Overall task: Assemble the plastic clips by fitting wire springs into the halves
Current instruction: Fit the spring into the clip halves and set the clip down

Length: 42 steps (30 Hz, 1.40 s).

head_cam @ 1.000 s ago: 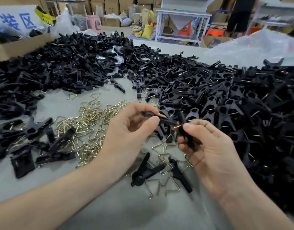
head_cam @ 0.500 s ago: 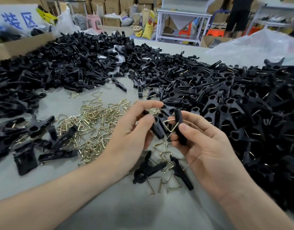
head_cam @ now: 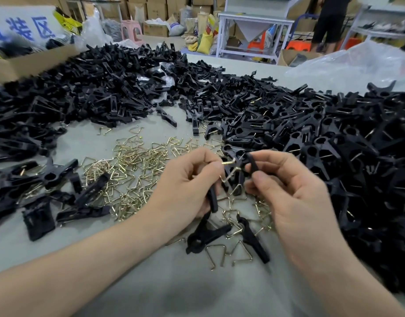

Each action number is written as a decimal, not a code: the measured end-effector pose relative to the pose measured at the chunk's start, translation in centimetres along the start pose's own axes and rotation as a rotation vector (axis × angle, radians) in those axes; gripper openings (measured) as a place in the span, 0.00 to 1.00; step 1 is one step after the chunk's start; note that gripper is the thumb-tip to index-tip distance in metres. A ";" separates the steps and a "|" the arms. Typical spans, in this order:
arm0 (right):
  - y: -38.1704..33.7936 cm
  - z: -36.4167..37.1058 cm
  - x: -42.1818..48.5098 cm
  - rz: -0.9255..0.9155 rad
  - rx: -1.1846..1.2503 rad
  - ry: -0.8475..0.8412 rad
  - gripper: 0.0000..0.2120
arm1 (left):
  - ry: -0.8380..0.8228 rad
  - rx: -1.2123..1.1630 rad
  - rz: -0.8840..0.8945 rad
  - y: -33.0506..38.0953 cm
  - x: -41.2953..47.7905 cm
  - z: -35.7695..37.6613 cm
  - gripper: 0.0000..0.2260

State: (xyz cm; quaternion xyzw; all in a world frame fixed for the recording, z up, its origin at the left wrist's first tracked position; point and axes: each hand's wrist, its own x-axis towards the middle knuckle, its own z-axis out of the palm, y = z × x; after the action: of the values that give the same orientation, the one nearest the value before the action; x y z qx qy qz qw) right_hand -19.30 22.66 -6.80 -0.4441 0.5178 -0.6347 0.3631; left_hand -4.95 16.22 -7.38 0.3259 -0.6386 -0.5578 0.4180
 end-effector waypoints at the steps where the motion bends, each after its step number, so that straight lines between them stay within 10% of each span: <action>1: -0.2 -0.4 0.3 -0.019 -0.018 0.059 0.17 | 0.026 0.003 0.008 0.0 0.0 -0.3 0.10; 23: 0.2 0.3 -0.4 -0.175 -0.243 -0.027 0.17 | -0.116 0.119 0.065 0.0 -0.1 -0.2 0.06; 31: 0.2 -0.1 0.2 -0.006 -0.014 0.124 0.10 | -0.064 -0.208 -0.051 0.1 0.4 -0.2 0.18; 42: 0.7 0.1 0.1 0.134 -0.232 -0.137 0.09 | -0.126 0.113 0.013 0.2 0.0 -0.1 0.11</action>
State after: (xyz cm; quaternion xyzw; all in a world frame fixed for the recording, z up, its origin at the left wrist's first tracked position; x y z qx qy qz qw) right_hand -19.26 22.41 -7.45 -0.4898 0.5901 -0.5133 0.3851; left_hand -4.84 16.22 -7.22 0.3090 -0.6964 -0.5375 0.3615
